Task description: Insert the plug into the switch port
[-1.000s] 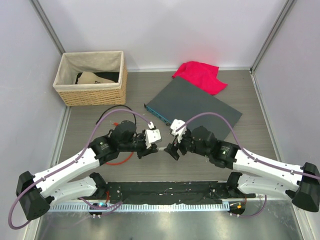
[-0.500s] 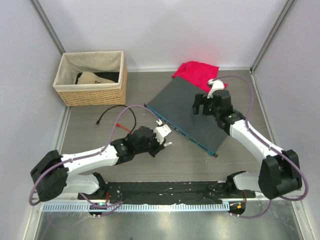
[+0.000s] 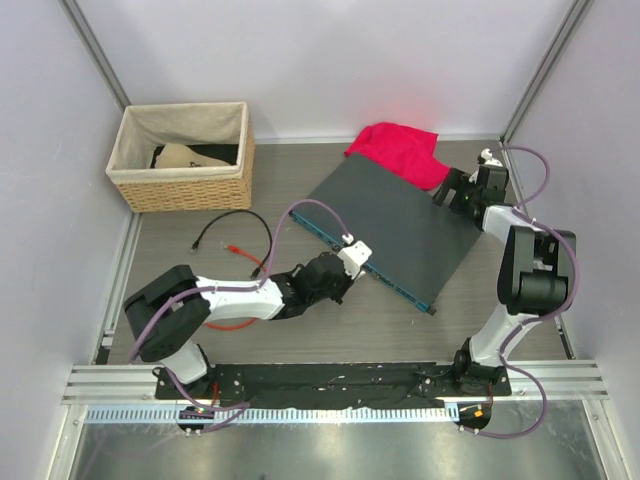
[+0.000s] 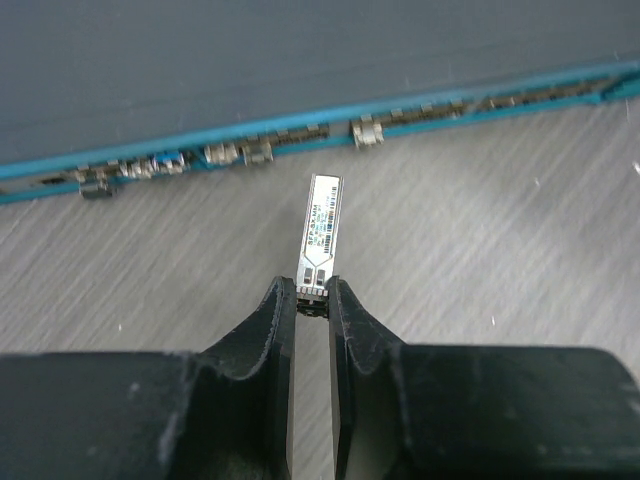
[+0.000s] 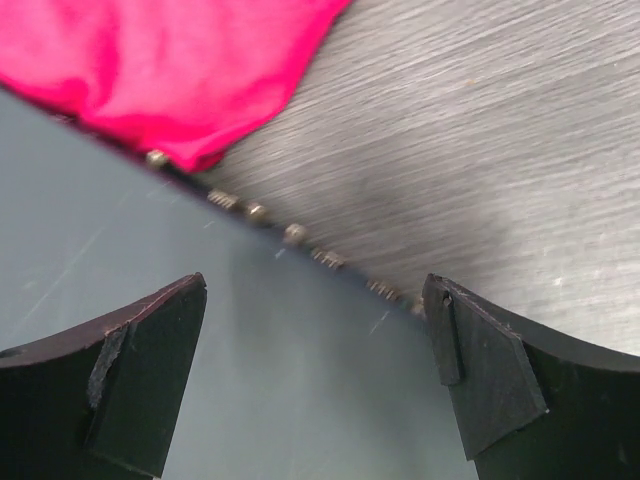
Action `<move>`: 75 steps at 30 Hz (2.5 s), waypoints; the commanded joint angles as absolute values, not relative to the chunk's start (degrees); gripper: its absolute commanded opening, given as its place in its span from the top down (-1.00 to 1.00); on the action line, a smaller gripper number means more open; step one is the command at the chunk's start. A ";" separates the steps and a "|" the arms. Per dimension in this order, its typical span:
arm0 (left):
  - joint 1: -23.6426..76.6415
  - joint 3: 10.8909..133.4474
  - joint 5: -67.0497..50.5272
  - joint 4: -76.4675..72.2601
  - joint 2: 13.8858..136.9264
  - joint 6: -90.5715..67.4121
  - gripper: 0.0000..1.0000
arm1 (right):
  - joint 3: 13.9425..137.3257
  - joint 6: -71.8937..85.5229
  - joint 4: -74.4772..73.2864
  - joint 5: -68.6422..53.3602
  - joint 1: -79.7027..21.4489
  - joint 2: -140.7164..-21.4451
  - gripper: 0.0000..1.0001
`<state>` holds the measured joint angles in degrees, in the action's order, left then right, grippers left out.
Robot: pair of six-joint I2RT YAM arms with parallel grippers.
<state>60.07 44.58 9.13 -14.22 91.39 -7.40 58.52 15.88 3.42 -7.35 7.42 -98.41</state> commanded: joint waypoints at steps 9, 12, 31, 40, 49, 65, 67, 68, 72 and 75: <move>60.55 50.71 15.11 -20.04 97.82 -10.63 1.00 | 64.07 17.93 12.83 -18.10 10.19 -108.72 -0.96; 60.56 50.54 16.87 -20.30 98.00 -11.68 1.00 | 64.95 18.19 12.66 -18.54 10.37 -110.12 -0.96; 62.58 53.70 19.42 -18.02 100.11 -12.92 1.00 | 65.04 18.11 12.74 -23.29 10.63 -110.65 -0.92; 63.19 54.32 19.42 -17.40 100.90 -13.62 1.00 | 64.86 18.11 12.83 -23.20 10.63 -110.30 -0.91; 63.19 55.72 22.58 -17.49 101.87 -14.85 1.00 | 64.86 18.10 12.83 -23.38 10.63 -110.30 -0.91; 63.19 55.46 27.16 -18.63 101.42 -17.31 1.00 | 64.78 18.02 12.74 -23.38 10.63 -110.22 -0.90; 63.28 55.90 25.76 -19.24 102.04 -17.84 1.00 | 64.86 18.02 12.74 -23.47 10.63 -110.21 -0.91; 63.37 56.25 25.49 -19.34 102.82 -18.02 1.00 | 64.86 18.02 12.74 -23.55 10.63 -110.21 -0.91; 63.54 57.30 25.14 -21.00 104.50 -18.98 1.00 | 64.95 18.02 12.66 -23.99 10.55 -110.48 -0.90; 63.54 57.83 26.10 -22.85 105.55 -19.07 1.00 | 65.21 18.02 12.74 -24.96 10.55 -110.74 -0.90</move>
